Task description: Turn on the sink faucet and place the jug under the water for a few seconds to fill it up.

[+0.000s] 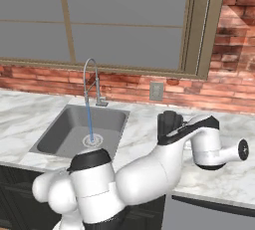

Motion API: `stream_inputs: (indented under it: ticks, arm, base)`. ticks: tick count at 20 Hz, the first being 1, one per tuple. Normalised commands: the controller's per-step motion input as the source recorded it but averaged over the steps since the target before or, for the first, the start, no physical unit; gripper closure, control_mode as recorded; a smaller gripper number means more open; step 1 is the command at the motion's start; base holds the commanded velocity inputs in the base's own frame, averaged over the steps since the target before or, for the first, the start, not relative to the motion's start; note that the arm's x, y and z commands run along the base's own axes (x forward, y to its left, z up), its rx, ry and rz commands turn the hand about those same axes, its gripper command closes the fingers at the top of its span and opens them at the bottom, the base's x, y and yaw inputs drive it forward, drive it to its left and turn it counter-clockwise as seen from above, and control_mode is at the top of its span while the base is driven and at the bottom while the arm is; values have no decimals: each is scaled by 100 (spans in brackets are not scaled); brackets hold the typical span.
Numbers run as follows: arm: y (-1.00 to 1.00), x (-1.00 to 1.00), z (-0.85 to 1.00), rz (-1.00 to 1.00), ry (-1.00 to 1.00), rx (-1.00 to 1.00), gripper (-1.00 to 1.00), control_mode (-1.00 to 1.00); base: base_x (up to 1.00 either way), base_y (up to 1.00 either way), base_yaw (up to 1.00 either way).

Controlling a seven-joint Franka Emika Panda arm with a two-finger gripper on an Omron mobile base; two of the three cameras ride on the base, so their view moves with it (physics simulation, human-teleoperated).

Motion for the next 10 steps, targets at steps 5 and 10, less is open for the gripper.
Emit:
stream_inputs:
  ticks: [5,10]
  arm:
    - [0,14,-3,2,-3,0,-100,-100]
    - [0,3,-7,0,0,0,-100,-100]
  base:
    - [0,0,0]
    - [0,0,0]
